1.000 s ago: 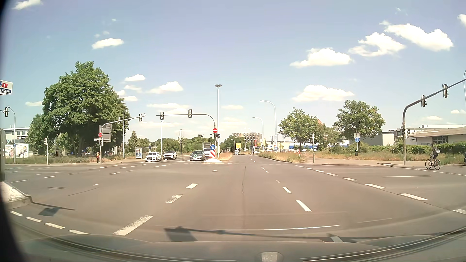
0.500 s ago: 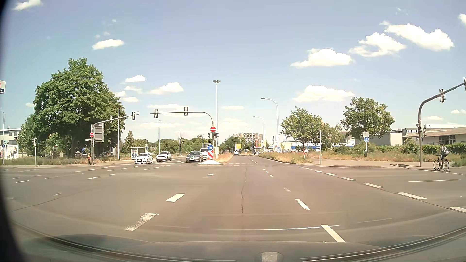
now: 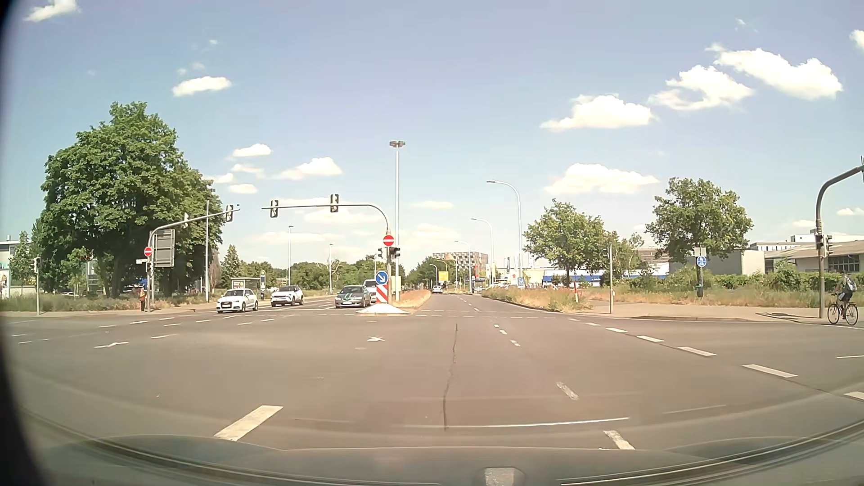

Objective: Follow the waypoints while adhering to traffic rules and regulations

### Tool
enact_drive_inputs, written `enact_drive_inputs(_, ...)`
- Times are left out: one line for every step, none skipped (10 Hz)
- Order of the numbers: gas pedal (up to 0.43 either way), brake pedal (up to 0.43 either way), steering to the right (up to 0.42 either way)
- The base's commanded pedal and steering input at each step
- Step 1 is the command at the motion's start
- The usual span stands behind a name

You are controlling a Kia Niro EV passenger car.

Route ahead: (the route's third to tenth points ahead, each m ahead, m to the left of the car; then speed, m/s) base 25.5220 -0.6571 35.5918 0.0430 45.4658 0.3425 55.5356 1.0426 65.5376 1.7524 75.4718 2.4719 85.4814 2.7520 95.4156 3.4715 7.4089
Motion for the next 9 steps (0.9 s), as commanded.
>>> enact_drive_inputs(0.449, 0.030, -0.001)
enact_drive_inputs(0.449, 0.030, -0.003)
enact_drive_inputs(0.449, 0.030, -0.005)
enact_drive_inputs(0.449, 0.030, -0.008)
enact_drive_inputs(0.449, 0.030, -0.010)
enact_drive_inputs(0.449, 0.030, -0.012)
enact_drive_inputs(0.449, 0.030, -0.012)
enact_drive_inputs(0.449, 0.030, -0.010)
enact_drive_inputs(0.449, 0.030, -0.009)
